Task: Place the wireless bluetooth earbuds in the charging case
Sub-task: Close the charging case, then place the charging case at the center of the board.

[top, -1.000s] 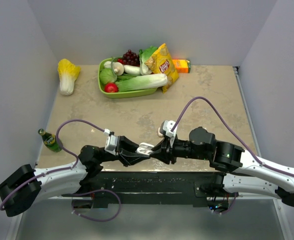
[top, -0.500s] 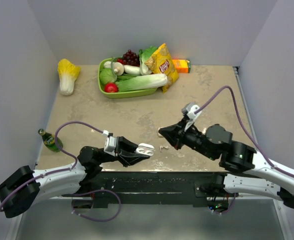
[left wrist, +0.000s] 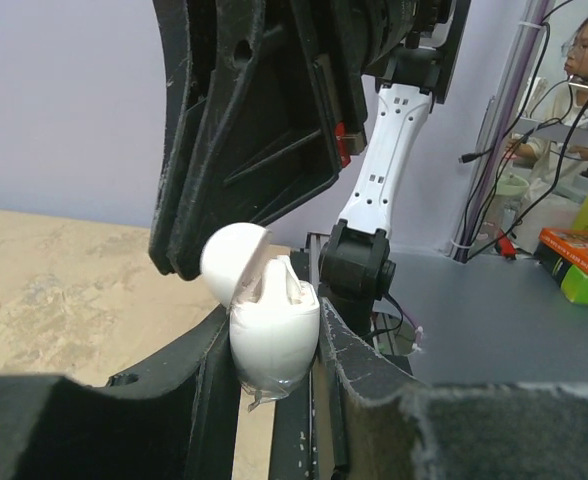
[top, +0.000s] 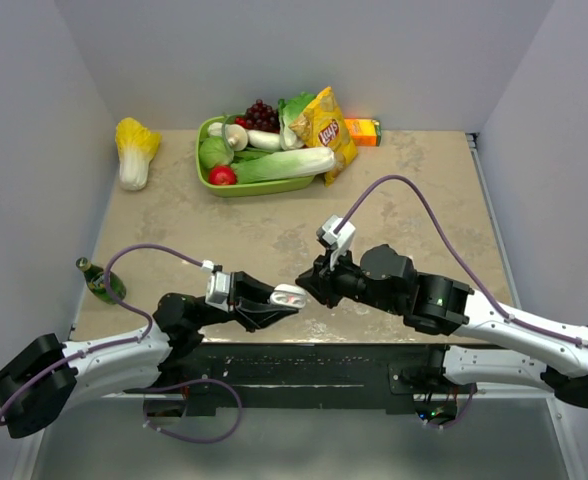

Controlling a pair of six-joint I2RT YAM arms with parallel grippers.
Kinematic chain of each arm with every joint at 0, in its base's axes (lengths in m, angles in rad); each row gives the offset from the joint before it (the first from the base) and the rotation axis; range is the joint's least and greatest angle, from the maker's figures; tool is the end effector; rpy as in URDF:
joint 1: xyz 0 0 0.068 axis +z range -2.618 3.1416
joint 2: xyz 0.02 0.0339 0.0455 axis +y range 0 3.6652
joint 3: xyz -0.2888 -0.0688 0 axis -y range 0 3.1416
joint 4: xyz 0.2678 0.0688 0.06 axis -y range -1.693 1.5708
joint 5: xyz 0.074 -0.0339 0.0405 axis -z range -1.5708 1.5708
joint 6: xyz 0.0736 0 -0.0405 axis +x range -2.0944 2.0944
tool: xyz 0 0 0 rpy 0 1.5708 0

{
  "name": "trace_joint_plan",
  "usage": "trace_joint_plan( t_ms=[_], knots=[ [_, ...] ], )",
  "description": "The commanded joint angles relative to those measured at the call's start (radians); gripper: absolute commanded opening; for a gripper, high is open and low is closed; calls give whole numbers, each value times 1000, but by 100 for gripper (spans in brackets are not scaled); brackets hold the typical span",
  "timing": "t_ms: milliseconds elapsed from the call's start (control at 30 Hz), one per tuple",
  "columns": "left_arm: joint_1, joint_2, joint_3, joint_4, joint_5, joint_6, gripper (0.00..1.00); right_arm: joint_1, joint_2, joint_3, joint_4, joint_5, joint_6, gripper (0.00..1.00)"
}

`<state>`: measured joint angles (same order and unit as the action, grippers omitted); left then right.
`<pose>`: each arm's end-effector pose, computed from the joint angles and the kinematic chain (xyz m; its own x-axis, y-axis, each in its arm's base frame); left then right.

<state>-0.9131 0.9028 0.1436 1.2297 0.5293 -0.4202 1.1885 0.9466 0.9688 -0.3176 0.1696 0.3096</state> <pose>0.0924 -0.1804 0.2618 -0.1379 -0.3975 -0.9072 0.9879 0.0102 -0.1546 0.1077 0.2346 0.3711 -0.3637 -0.0996 -0.9262 -0.7806 0.5752 0.2447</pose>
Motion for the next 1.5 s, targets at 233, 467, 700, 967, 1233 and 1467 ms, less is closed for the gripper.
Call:
trace_joint_plan(
  t_ms=[233,467,700,967,1233,1467],
  knots=[
    [-7,-13,1,25,-81,43,0,-1,-34,-13,31,6,35,20],
    [-4,56,46,-211,-575,-80,0,-3,-172,-217,94,494,189,38],
    [144,414,214,-325,-638,-296,0,-1,-59,-286,117,498,233,38],
    [278,835,436,-269,-505,-318,0,-3,-77,-332,134,433,249,38],
    [394,1056,565,-288,-411,-384,6,-3,-101,-344,132,439,235,39],
    [425,1105,625,-364,-361,-371,31,-3,-89,-337,126,449,212,39]
  ],
)
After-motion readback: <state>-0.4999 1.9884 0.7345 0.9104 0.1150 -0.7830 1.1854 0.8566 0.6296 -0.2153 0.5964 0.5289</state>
